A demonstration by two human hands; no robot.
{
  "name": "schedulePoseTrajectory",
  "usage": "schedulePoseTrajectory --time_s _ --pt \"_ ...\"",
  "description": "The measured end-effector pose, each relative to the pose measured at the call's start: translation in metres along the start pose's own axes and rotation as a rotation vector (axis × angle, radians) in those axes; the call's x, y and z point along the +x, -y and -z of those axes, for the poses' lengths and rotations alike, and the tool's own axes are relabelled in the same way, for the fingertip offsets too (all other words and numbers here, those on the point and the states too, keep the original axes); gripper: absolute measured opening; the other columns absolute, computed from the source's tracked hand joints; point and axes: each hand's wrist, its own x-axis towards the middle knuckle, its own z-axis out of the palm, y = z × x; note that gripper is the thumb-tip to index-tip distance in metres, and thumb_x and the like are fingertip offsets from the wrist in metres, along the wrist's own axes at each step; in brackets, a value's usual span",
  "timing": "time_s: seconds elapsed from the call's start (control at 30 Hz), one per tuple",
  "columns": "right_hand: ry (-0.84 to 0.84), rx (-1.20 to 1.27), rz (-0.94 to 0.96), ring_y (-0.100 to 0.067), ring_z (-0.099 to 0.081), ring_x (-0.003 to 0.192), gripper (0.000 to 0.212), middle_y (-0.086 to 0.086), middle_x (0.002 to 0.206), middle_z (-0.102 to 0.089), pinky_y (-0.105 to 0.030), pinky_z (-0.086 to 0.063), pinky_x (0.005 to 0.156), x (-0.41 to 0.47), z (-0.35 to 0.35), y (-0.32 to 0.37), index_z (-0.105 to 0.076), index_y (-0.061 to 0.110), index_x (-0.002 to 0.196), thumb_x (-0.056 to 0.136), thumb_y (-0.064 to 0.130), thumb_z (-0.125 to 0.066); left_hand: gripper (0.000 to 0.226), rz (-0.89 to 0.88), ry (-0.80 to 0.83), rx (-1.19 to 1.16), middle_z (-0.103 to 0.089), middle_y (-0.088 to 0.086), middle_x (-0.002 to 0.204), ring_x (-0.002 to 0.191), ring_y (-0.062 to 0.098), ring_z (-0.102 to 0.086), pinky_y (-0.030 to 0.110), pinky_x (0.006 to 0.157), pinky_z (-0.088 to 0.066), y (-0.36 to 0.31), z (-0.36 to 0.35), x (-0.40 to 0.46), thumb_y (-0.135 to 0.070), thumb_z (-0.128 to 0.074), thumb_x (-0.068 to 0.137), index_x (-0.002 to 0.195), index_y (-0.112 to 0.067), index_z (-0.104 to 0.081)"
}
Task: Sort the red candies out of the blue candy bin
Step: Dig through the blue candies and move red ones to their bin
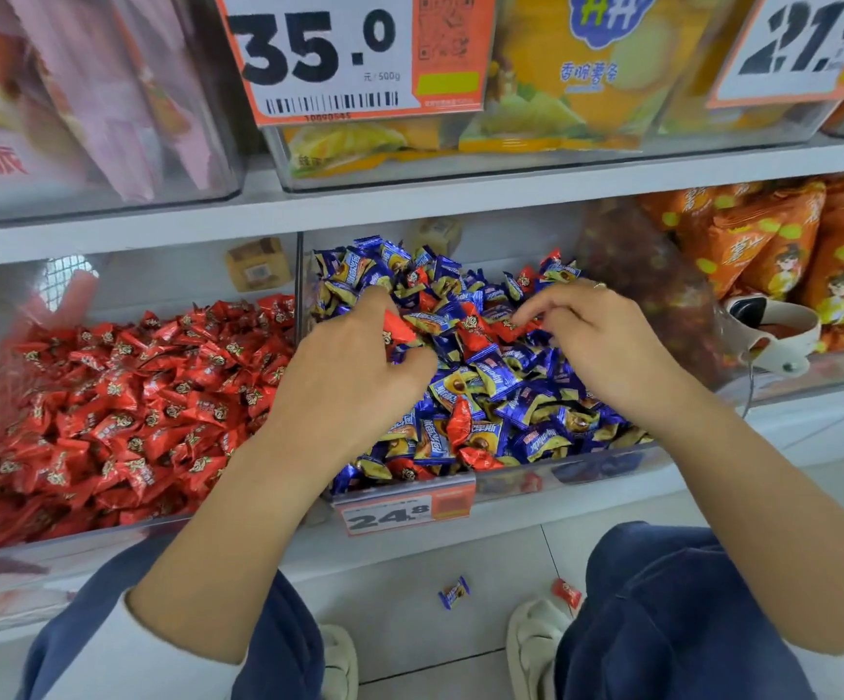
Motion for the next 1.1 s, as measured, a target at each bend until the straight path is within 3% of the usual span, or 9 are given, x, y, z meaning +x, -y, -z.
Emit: schedulePoseTrajectory --time_s 0.13,0.23,0.3,0.4,0.57,0.8,0.87,1.0,1.1 --pt "0.004 -0.185 -0.032 -0.018 -0.058 0.068 0.025 -0.004 0.072 -0.062 -0.029 -0.042 0.065 0.019 0.002 -0.008 -0.070 0.020 0.097 0.091 0.036 -0.052 0.038 -0.056 -0.163 0.031 -0.048 -0.002 0.047 0.044 0.010 -0.047 0.020 0.051 -0.035 0.002 0.000 0.005 -0.046 -0.044 0.094 0.070 -0.017 -0.052" --pt "0.284 -0.361 -0.015 -0.019 -0.053 0.108 0.042 0.000 0.116 -0.056 -0.028 -0.041 0.087 0.027 0.006 -0.016 -0.057 0.035 0.125 0.084 0.040 -0.065 0.018 -0.048 -0.136 0.026 -0.056 -0.001 0.061 0.050 0.011 -0.050 0.023 0.053 -0.038 0.007 -0.001 0.016 -0.021 -0.044 0.095 0.099 -0.014 -0.060" --pt "0.370 -0.347 0.040 -0.018 -0.050 0.113 0.047 0.002 0.124 -0.052 -0.031 -0.041 0.093 0.029 0.000 -0.018 -0.055 0.040 0.127 0.081 0.037 -0.068 0.030 -0.075 -0.072 0.097 -0.066 0.000 0.093 0.067 0.014 -0.058 0.029 0.064 -0.046 0.007 -0.003 0.026 -0.015 -0.042 0.094 0.121 -0.019 -0.055" --pt "0.298 -0.377 0.100 -0.017 -0.057 0.107 0.038 0.005 0.121 -0.061 -0.033 -0.047 0.089 0.033 -0.007 -0.017 -0.059 0.037 0.122 0.084 0.039 -0.066 0.038 -0.172 0.023 0.265 -0.056 -0.003 0.127 0.106 0.020 -0.056 0.032 0.078 -0.046 0.000 -0.007 0.047 -0.014 -0.040 0.094 0.127 -0.027 -0.054" --pt "0.157 -0.427 0.107 -0.015 -0.053 0.063 0.024 0.005 0.071 -0.059 -0.030 -0.043 0.062 0.030 -0.001 -0.010 -0.060 0.027 0.115 0.094 0.030 -0.048 0.045 -0.207 0.212 0.503 -0.050 0.000 0.135 0.117 0.024 -0.051 0.036 0.084 -0.046 -0.005 -0.017 0.072 -0.011 -0.042 0.092 0.131 -0.032 -0.051" --pt "0.023 -0.356 0.006 -0.012 -0.050 0.057 0.033 0.006 0.057 -0.052 -0.029 -0.042 0.060 0.034 -0.001 -0.006 -0.062 0.020 0.075 0.085 0.051 -0.058 0.010 -0.167 0.296 0.528 -0.061 -0.002 0.097 0.086 0.019 -0.054 0.028 0.065 -0.039 0.011 -0.015 0.080 -0.025 -0.050 0.096 0.103 -0.024 -0.056" --pt "0.025 -0.202 0.003 -0.010 -0.056 0.057 0.015 0.010 0.063 -0.060 -0.026 -0.049 0.064 0.035 -0.002 -0.005 -0.067 0.024 0.093 0.090 0.035 -0.057 0.008 -0.146 0.247 0.442 -0.059 -0.004 0.081 0.073 0.016 -0.052 0.027 0.056 -0.032 0.014 -0.010 0.078 -0.023 -0.047 0.096 0.101 -0.023 -0.053" --pt "0.255 -0.107 0.044 -0.013 -0.063 0.092 0.042 0.008 0.108 -0.063 -0.025 -0.044 0.079 0.035 -0.007 -0.005 -0.051 0.035 0.130 0.089 0.031 -0.061 0.025 -0.107 0.119 0.313 -0.049 -0.011 0.060 0.048 0.003 -0.042 0.024 0.046 -0.027 0.015 0.010 0.069 -0.020 -0.035 0.099 0.106 -0.027 -0.058" --pt "0.403 -0.144 0.048 -0.013 -0.051 0.117 0.064 0.006 0.132 -0.054 -0.024 -0.038 0.090 0.034 -0.017 -0.007 -0.037 0.043 0.139 0.083 0.043 -0.067 0.026 -0.096 0.026 0.276 -0.061 0.002 0.070 0.071 0.021 -0.056 0.035 0.064 -0.043 0.019 0.020 0.064 -0.022 -0.036 0.099 0.098 -0.015 -0.061"
